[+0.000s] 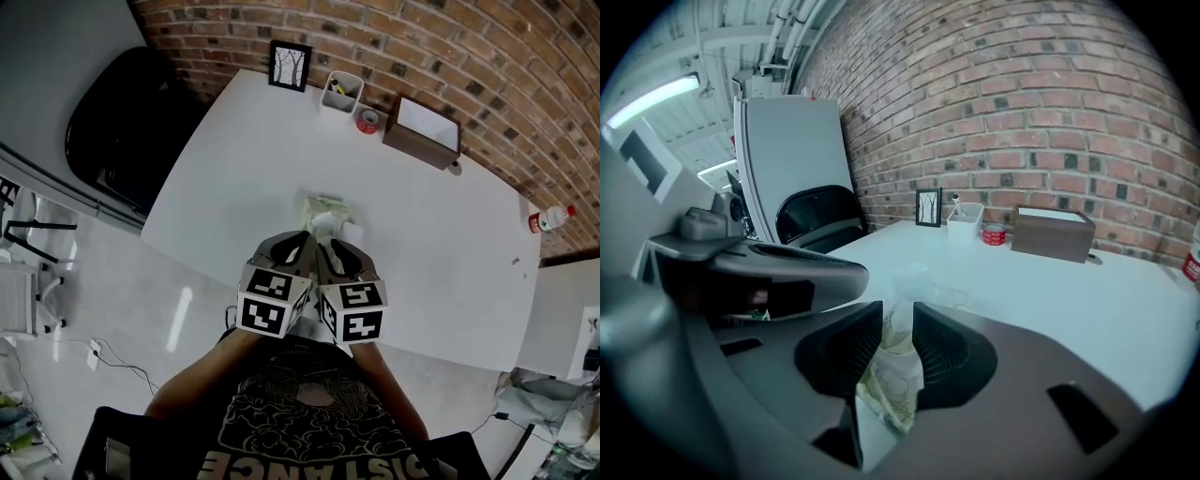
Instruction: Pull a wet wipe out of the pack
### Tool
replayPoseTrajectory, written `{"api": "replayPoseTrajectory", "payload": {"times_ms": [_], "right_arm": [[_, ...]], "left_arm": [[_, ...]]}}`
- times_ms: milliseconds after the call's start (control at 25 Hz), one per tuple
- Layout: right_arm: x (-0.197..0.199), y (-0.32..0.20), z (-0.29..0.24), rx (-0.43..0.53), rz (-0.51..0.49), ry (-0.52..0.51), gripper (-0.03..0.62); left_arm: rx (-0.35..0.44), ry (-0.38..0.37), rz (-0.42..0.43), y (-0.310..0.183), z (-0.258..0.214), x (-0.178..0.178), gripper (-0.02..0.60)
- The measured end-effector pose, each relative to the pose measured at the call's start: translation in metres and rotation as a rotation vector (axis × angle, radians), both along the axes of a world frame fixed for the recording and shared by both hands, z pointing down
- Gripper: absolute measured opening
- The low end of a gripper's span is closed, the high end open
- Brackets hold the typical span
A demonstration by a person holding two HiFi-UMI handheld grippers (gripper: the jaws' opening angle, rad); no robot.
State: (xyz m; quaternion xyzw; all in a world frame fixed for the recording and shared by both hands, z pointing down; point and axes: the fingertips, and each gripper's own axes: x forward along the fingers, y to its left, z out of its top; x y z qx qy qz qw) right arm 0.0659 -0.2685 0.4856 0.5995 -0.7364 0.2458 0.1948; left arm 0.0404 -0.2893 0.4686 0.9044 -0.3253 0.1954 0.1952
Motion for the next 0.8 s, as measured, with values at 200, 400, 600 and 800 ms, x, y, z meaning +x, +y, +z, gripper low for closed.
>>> {"api": "replayPoseTrajectory", "payload": {"times_ms": [200, 400, 600, 800], "right_arm": [[0.004, -0.006, 0.009, -0.021, 0.016, 0.007, 0.089], [0.005, -0.009, 0.017, -0.044, 0.012, 0.006, 0.074], [0.005, -0.010, 0.019, -0.055, 0.008, 0.009, 0.037], [0.003, -0.009, 0.017, -0.054, -0.001, 0.006, 0.026]], "left_arm": [[-0.003, -0.006, 0.009, -0.006, 0.004, 0.001, 0.012], [-0.014, -0.005, 0.005, -0.010, 0.006, -0.001, 0.012], [-0.017, -0.001, -0.003, -0.011, 0.006, -0.003, 0.012], [-0.014, 0.000, -0.009, -0.011, 0.004, -0.005, 0.012]]}}
